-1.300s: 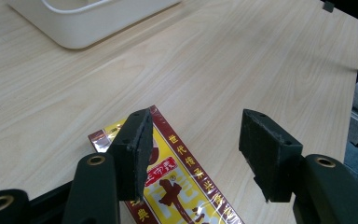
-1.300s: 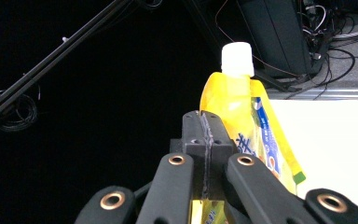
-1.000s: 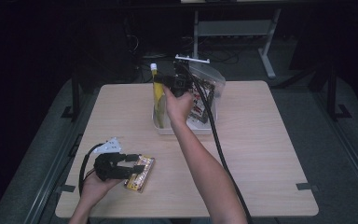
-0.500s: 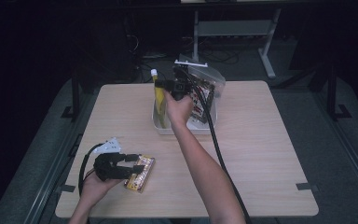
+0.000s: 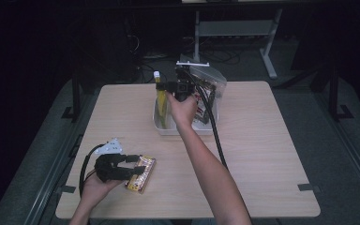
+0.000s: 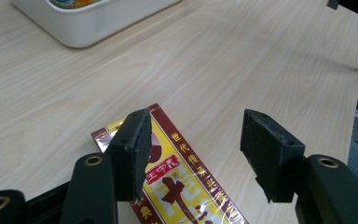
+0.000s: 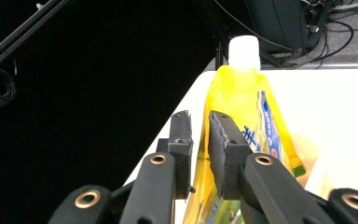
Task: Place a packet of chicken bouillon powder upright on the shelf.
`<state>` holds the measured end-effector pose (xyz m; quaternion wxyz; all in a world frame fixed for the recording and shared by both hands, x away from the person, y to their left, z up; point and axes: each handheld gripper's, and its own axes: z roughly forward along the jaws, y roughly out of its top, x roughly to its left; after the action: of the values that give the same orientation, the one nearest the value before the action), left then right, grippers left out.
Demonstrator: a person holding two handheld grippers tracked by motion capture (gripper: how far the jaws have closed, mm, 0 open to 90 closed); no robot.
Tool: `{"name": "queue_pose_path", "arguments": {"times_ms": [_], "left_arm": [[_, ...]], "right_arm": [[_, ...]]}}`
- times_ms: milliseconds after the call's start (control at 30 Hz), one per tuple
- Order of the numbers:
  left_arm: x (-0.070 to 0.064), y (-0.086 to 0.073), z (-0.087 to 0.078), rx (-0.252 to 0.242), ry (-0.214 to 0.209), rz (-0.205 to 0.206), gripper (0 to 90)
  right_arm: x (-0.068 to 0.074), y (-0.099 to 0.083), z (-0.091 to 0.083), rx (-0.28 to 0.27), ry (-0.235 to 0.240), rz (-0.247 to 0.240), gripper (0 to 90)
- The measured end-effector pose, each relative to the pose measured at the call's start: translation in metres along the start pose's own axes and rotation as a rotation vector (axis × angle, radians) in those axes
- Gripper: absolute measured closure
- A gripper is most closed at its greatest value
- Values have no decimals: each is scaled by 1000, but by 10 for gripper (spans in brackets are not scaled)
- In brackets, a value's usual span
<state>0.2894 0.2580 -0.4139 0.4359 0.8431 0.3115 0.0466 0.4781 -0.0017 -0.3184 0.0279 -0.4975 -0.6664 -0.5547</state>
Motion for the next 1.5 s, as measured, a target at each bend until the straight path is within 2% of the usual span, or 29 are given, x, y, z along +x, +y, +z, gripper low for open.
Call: {"name": "queue_pose_path", "arguments": {"times_ms": [467,967,1500], "left_arm": [[-1,-1,2,10,18,-1,371],[-1,-2,5,27,44,-7,331],[-2,-4,8,40,65,-17,288]], "right_arm": [[0,-2,-19,43,28,-19,671],[0,-14,-37,91,91,-21,638],[-7,-28,-51,129,124,-26,621]]}}
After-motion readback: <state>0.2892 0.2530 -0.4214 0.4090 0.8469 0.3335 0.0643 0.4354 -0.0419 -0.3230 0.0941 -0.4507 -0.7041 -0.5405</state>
